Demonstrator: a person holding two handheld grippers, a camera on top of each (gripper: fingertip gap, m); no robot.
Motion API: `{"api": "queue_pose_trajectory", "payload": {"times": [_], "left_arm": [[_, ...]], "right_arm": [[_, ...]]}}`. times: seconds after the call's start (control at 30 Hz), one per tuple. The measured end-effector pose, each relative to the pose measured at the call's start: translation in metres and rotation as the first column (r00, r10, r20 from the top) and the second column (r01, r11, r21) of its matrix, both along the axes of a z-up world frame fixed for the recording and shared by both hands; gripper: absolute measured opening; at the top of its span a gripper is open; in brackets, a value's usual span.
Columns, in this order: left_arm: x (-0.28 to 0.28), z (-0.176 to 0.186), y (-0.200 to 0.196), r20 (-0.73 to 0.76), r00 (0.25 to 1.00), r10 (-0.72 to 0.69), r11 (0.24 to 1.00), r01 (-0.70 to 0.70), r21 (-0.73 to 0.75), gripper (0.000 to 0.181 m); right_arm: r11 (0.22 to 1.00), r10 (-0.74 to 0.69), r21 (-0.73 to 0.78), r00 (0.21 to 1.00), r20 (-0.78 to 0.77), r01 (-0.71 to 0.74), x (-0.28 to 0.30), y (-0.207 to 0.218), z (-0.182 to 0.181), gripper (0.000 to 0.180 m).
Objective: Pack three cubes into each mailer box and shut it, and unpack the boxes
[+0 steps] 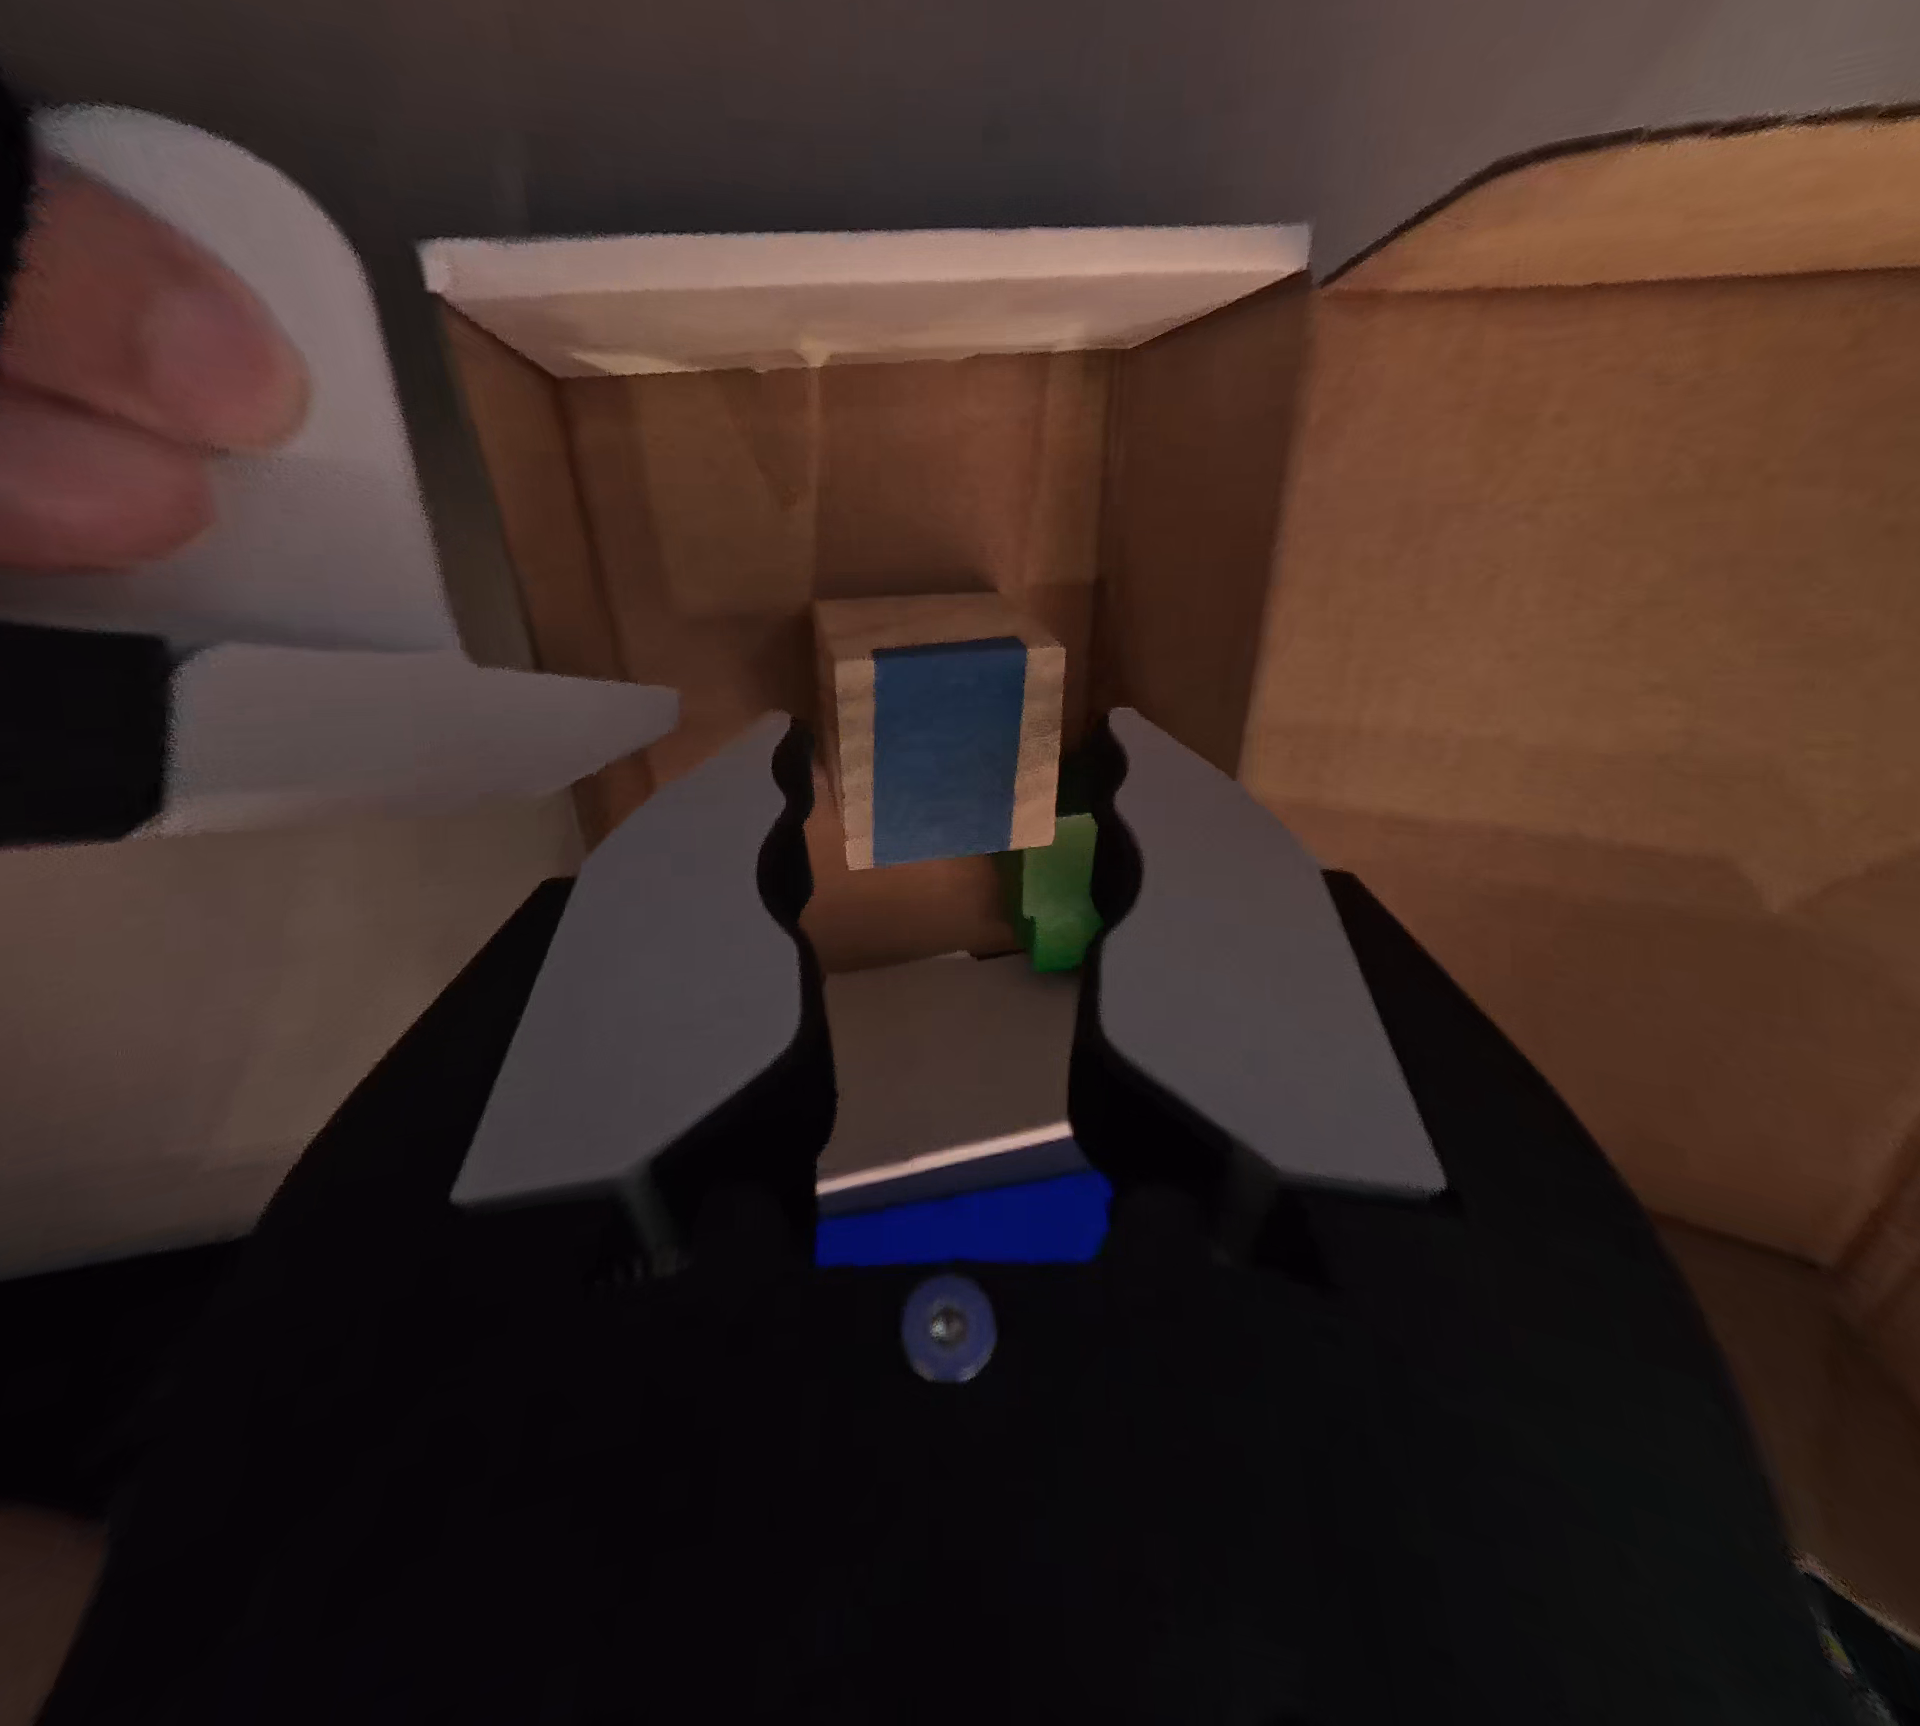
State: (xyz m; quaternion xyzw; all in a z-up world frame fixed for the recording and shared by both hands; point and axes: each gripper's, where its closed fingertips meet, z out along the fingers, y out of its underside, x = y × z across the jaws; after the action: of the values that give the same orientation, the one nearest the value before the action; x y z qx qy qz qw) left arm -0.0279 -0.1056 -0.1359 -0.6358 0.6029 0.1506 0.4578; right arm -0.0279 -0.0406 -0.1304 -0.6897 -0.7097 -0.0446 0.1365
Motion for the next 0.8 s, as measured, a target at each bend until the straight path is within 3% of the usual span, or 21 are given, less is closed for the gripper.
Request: {"api": "queue_pose_trajectory", "payload": {"times": [0.03, 0.17, 0.27, 0.37, 0.43, 0.53, 0.6, 0.63, 0.73, 0.8], "left_arm": [[0.0, 0.0, 0.0, 0.0, 1.0, 0.0, 1.0, 0.0, 0.0, 0.058], [0.0, 0.0, 0.0, -0.001, 1.0, -0.002, 1.0, 0.002, 0.003, 0.058], [0.0, 0.0, 0.0, -0.004, 1.0, -0.003, 1.0, 0.003, 0.005, 0.058], [0.0, 0.0, 0.0, -0.006, 1.0, -0.005, 1.0, 0.005, 0.007, 0.058], [0.0, 0.0, 0.0, -0.01, 1.0, -0.004, 1.0, 0.004, 0.007, 0.057], [0.0, 0.0, 0.001, -0.012, 1.0, 0.001, 1.0, -0.001, 0.01, 0.057], [0.0, 0.0, 0.001, -0.018, 1.0, 0.001, 1.0, -0.001, 0.02, 0.057], [0.001, 0.0, 0.001, -0.023, 1.0, 0.001, 1.0, -0.001, 0.026, 0.056], [0.001, 0.0, 0.001, -0.031, 1.0, 0.0, 0.999, 0.001, 0.04, 0.055], [0.001, 0.0, 0.001, -0.028, 1.0, 0.001, 0.999, 0.0, 0.041, 0.055]], "right_arm": [[1.0, -0.004, -0.001, 1.0, 0.011, 0.004, 0.001, 0.002, -0.003, 0.053], [0.999, 0.01, -0.05, 1.0, 0.013, -0.009, 0.001, -0.003, -0.007, 0.045], [0.999, 0.024, -0.024, 0.998, -0.055, -0.026, -0.004, -0.004, 0.013, 0.045], [0.996, 0.02, 0.092, 0.981, -0.192, -0.002, 0.005, -0.002, 0.071, 0.045], [0.972, -0.027, 0.208, 0.935, -0.355, 0.107, 0.03, 0.006, 0.129, 0.045], [0.857, -0.204, 0.254, 0.749, -0.631, 0.448, 0.105, 0.032, 0.199, 0.044], [0.762, -0.419, 0.148, 0.654, -0.63, 0.631, 0.167, 0.049, 0.186, 0.044], [0.736, -0.521, 0.095, 0.651, -0.552, 0.67, 0.193, 0.05, 0.163, 0.045], [0.789, -0.607, -0.09, 0.751, -0.259, 0.607, 0.226, 0.02, 0.083, 0.045], [0.774, -0.622, -0.23, 0.777, -0.097, 0.59, 0.233, -0.005, 0.048, 0.045]]}}
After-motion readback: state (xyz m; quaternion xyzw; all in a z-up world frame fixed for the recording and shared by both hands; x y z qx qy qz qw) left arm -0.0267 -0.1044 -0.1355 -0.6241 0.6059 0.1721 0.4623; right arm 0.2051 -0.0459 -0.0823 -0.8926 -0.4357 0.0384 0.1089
